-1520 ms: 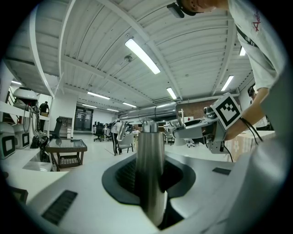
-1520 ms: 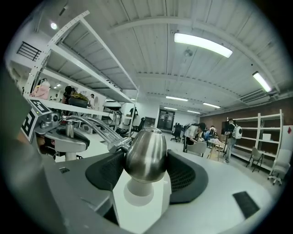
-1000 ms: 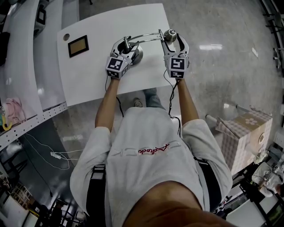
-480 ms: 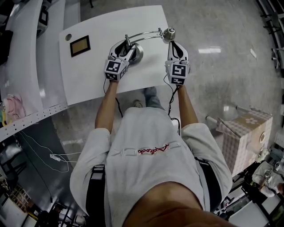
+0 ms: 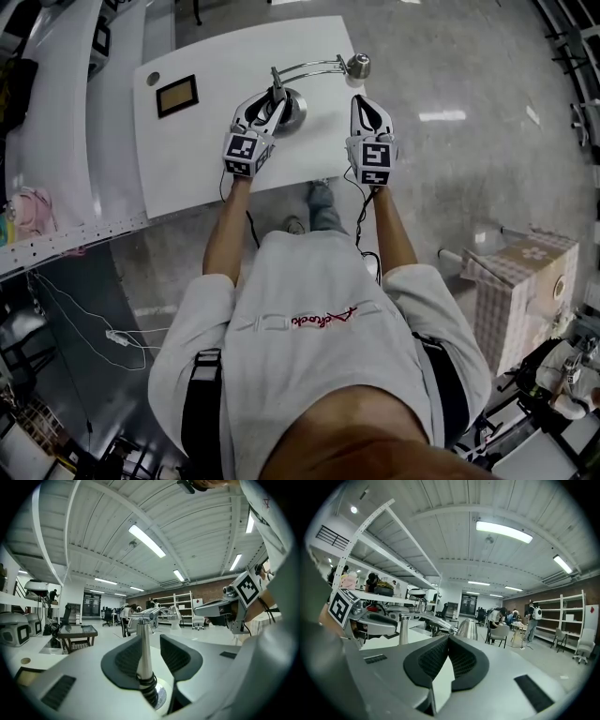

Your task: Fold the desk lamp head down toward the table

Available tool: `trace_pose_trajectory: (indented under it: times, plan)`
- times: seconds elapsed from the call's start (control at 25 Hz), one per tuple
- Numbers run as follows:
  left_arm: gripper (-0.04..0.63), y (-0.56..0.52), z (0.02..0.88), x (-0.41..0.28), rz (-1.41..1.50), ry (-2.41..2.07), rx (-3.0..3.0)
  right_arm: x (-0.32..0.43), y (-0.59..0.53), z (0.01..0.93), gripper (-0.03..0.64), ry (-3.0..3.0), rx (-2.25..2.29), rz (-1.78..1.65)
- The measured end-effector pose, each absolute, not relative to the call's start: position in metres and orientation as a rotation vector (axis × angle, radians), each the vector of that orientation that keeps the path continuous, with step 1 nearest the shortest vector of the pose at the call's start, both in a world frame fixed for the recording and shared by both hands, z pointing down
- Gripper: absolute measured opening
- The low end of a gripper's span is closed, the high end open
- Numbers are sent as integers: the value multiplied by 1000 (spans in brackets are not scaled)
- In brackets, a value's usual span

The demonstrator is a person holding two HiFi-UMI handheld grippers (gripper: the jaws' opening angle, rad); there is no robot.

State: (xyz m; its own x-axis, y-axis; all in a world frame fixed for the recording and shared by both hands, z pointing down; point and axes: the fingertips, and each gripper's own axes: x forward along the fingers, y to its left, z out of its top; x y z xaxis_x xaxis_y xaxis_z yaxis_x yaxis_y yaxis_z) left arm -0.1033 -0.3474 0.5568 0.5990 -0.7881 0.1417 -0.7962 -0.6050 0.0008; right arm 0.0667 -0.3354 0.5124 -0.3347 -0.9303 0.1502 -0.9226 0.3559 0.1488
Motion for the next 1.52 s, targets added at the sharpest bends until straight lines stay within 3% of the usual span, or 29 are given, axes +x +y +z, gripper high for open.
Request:
trace_pose_trajectory:
  times: [0.28,1.52]
  plan:
    - [28,-306,544,-102,164,-1314,2803,50,-294,503,23,-2441,1666,-52]
    - [28,-148,527,-64,166,-1348,2810,50,-141,495,17,-2537,1582,-29]
